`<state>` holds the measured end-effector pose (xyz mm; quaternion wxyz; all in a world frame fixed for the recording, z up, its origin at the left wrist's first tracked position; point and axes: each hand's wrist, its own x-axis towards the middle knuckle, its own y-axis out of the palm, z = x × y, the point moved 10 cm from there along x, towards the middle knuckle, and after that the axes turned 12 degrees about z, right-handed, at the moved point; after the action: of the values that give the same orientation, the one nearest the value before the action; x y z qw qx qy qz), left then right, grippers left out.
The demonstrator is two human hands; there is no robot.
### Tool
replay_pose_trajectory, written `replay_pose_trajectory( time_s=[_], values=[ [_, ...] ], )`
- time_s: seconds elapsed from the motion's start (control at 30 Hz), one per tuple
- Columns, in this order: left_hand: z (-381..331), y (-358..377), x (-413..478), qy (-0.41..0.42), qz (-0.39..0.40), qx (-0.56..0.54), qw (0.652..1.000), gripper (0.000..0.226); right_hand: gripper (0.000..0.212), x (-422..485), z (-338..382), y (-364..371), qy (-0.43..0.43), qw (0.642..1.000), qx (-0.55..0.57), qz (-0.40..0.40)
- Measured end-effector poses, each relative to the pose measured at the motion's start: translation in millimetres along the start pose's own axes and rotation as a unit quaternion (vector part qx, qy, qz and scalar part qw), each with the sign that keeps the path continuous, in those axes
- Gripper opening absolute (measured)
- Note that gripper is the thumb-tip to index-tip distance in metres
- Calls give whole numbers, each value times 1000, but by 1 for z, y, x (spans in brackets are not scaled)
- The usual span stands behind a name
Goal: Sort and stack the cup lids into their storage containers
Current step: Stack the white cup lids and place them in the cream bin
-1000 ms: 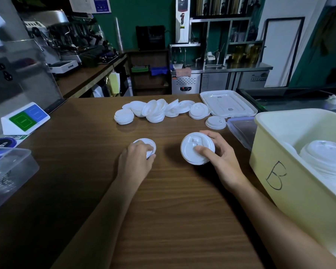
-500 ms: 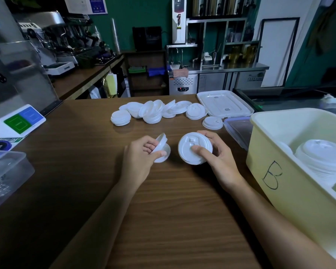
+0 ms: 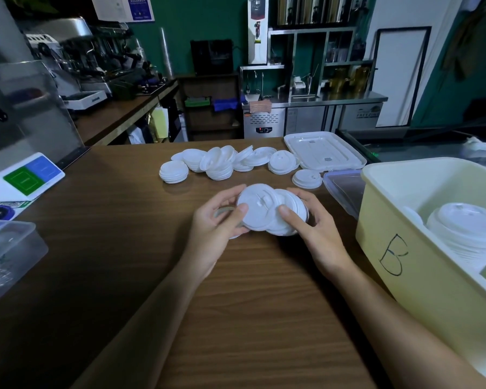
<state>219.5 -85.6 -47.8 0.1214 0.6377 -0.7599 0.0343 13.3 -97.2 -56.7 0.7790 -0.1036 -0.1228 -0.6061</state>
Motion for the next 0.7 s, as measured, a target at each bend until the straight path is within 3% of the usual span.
replay_pose_trajectory(
  time_s=[0.17,0.43,0.6,0.7],
  values=[
    [9,0,0,-2,-31,72,997,23,51,0,4,3,-10,1000,-18,13],
    [19,14,1,-10,-22,106,994,25,62,-1,2,8,0,999,-32,33],
    [25,15,0,-15,-17,120,992,48,50,-1,3,5,2,999,-30,14],
    [25,20,1,-7,18,109,994,35,46,-2,2,8,5,999,-19,29]
  ],
)
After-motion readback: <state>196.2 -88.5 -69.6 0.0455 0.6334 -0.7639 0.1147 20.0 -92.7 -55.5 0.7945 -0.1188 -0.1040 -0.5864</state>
